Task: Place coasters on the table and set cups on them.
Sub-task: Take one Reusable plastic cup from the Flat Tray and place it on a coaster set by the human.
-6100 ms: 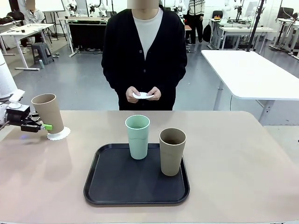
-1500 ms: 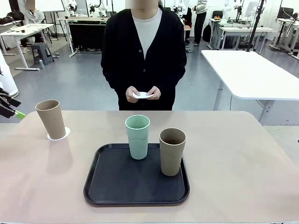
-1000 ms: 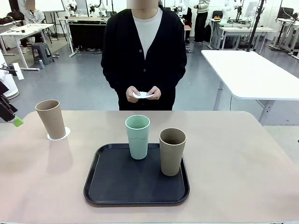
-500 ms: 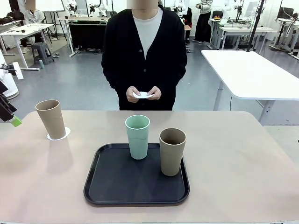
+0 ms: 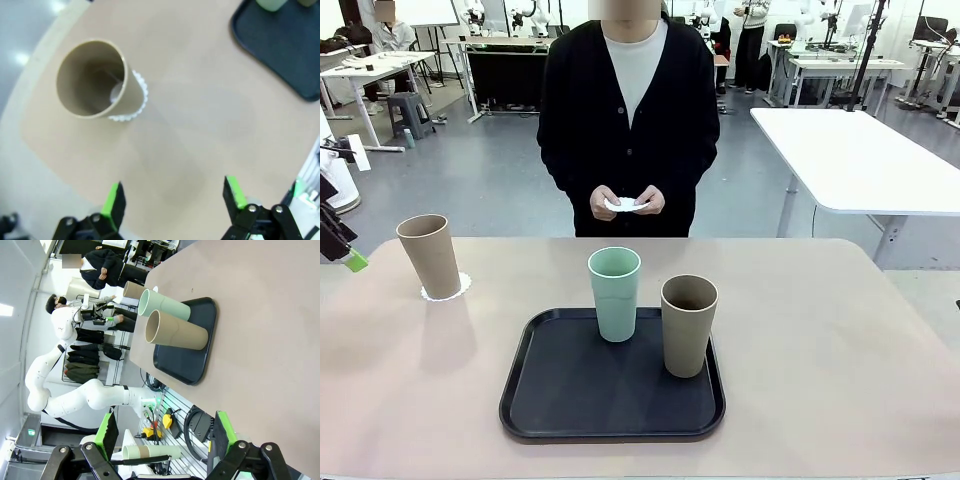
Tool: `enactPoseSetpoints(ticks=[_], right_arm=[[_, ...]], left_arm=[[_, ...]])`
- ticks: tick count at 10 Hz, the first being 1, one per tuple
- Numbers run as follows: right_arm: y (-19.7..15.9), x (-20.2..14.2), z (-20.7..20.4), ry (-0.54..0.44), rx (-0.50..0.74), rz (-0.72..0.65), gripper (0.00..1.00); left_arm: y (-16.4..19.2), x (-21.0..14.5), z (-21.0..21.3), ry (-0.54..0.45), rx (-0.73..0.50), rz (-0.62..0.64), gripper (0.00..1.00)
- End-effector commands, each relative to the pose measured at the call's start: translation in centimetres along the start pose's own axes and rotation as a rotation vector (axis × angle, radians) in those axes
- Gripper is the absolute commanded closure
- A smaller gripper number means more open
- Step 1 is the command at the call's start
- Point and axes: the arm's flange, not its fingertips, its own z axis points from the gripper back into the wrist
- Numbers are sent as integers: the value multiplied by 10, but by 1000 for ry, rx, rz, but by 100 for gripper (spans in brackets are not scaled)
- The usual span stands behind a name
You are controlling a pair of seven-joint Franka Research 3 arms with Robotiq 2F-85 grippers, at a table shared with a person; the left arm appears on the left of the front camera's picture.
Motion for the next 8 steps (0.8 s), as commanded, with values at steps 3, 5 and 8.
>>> enactPoseSetpoints(ticks=[3,5,8], right_arm=[[0,1,0,-7,9,8,0],[0,1,0,-7,9,8,0],[0,1,0,-7,9,8,0]], left_arm=[[-65,-19,11,-198,-41,379,0],[-82,-42,16,-117,-84,496,0],[-41,-98,31,-227,-497,613,0]])
